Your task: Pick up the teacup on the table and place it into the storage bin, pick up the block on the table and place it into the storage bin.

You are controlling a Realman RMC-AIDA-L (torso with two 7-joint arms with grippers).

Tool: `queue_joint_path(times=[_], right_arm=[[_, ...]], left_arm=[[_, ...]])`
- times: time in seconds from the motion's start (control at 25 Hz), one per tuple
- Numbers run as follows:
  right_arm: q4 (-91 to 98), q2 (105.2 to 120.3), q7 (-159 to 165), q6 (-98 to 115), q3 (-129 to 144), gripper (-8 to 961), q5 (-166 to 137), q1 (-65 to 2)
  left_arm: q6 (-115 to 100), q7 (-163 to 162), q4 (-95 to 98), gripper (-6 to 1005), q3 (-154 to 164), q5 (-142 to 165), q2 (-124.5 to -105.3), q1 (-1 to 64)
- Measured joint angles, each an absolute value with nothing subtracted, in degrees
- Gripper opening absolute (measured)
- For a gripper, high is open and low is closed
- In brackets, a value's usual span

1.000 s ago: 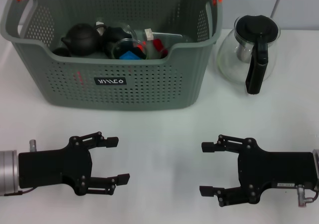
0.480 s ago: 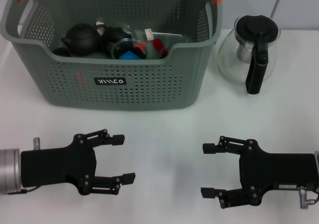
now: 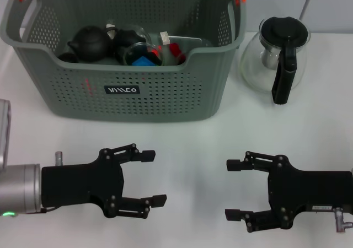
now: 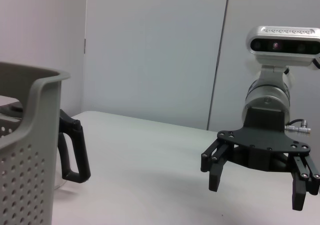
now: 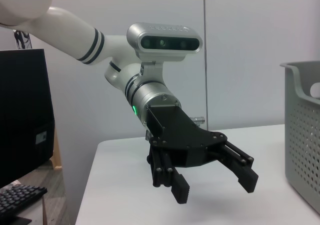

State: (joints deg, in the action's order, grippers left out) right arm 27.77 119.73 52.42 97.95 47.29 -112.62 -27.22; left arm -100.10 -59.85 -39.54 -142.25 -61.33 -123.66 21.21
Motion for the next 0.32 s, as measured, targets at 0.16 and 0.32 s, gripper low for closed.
queue_joint_path(times=[0.16,0.32], right_arm=[[27.7,119.71,52.33,97.95,47.34,914,-112.81,-27.22],[27.5,119.7,52.46,98.11,47.8,914,-112.94,-27.06]], left_arm=[[-100.54,-59.85,-39.54,905,-142.17,-60.97,-123.46,20.9],[-103.25,-59.75,-39.61,905,-141.71,-59.15,-123.28,20.19]])
